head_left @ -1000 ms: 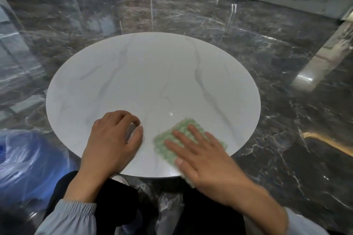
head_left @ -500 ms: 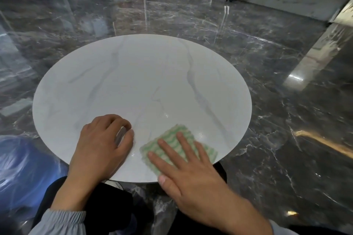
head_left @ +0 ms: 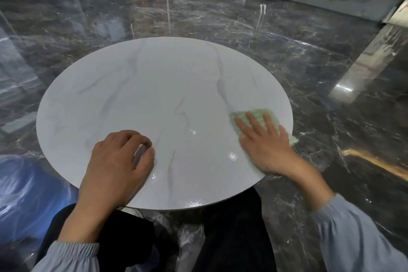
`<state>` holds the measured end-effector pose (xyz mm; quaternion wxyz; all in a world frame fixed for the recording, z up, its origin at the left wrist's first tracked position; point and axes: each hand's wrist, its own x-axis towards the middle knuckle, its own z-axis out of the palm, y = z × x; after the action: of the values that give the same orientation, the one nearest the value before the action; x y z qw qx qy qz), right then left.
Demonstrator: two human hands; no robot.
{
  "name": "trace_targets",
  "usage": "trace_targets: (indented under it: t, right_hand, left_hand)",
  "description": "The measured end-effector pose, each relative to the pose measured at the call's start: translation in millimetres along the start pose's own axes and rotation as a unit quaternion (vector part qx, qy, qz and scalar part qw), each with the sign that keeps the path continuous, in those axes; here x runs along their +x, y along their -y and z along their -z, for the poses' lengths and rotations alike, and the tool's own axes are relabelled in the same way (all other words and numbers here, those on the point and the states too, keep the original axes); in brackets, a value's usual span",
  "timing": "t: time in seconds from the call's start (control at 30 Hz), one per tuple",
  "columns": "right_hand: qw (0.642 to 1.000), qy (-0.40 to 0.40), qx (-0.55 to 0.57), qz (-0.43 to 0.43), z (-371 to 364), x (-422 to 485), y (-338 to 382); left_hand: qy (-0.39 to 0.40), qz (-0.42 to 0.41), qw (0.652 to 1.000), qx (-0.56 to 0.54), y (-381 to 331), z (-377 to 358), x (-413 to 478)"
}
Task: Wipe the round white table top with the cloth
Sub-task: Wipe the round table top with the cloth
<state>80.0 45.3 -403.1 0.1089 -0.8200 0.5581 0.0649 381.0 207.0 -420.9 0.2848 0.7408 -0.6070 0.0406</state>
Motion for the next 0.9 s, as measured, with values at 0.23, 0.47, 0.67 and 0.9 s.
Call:
trace_targets:
  t: [0.23, 0.47, 0.67, 0.9]
  right_hand:
    - [0.967, -0.051, 0.034, 0.248, -46, -117, 94]
    - [0.993, -0.044, 0.042, 0.099, -13, -54, -4]
    - [1.0, -0.006, 0.017, -0.008, 6, 5, -36]
    - [0.97, -0.033, -0.027, 0.238, -43, -104, 77]
  left_hand:
    - [0.017, 0.012, 1.0, 0.003, -1, 1, 1]
    - [0.027, 0.025, 0.999, -0.006, -1, 2, 1]
    - [0.017, 0.024, 1.0, -0.006, -4, 4, 0]
    - [0.015, 0.018, 1.0, 0.0, -1, 1, 1]
